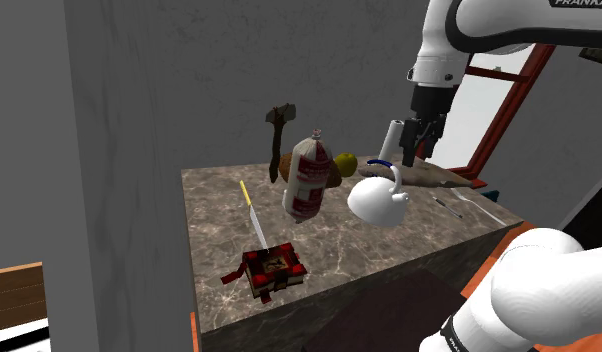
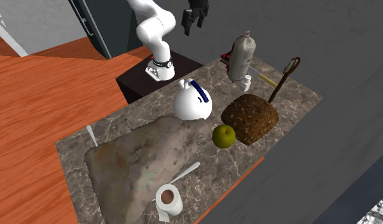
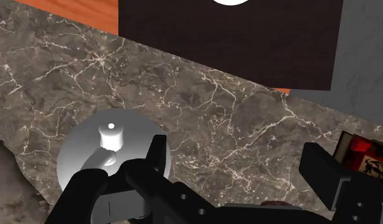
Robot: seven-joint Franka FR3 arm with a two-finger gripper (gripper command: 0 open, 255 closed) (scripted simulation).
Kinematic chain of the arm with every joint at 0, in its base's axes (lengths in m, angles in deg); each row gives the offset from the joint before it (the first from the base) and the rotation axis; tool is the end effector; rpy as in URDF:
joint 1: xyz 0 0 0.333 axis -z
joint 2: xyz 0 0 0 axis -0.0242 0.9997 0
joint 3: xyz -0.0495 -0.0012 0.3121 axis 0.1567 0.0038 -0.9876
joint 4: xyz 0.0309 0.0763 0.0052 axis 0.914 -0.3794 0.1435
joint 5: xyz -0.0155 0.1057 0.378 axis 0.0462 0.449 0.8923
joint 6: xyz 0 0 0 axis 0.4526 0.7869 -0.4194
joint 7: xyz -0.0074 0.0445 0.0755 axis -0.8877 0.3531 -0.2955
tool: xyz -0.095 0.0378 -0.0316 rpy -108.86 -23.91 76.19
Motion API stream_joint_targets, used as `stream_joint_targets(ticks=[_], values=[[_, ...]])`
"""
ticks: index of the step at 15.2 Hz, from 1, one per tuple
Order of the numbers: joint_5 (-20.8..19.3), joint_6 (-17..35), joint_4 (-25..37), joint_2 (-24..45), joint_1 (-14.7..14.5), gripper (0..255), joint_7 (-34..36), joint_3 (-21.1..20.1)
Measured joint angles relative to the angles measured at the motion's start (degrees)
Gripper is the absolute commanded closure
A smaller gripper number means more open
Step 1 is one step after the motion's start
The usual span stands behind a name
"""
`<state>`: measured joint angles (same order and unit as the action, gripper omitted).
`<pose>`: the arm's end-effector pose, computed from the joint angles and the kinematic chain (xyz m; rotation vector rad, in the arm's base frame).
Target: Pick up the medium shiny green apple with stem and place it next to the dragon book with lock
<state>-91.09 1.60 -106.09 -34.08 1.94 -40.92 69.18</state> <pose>0.3004 -0.0304 0.5676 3.0980 -0.0155 -0.2487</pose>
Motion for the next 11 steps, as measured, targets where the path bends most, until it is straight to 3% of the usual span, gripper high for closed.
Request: stream_joint_targets(ticks=[3,11], values=[[-0.71,1.69,0.6,2.15,0.28,0,-0.97,0.99],[-3.06,11.41,6.54,16.76,1.46,0,-6.28,6.24]])
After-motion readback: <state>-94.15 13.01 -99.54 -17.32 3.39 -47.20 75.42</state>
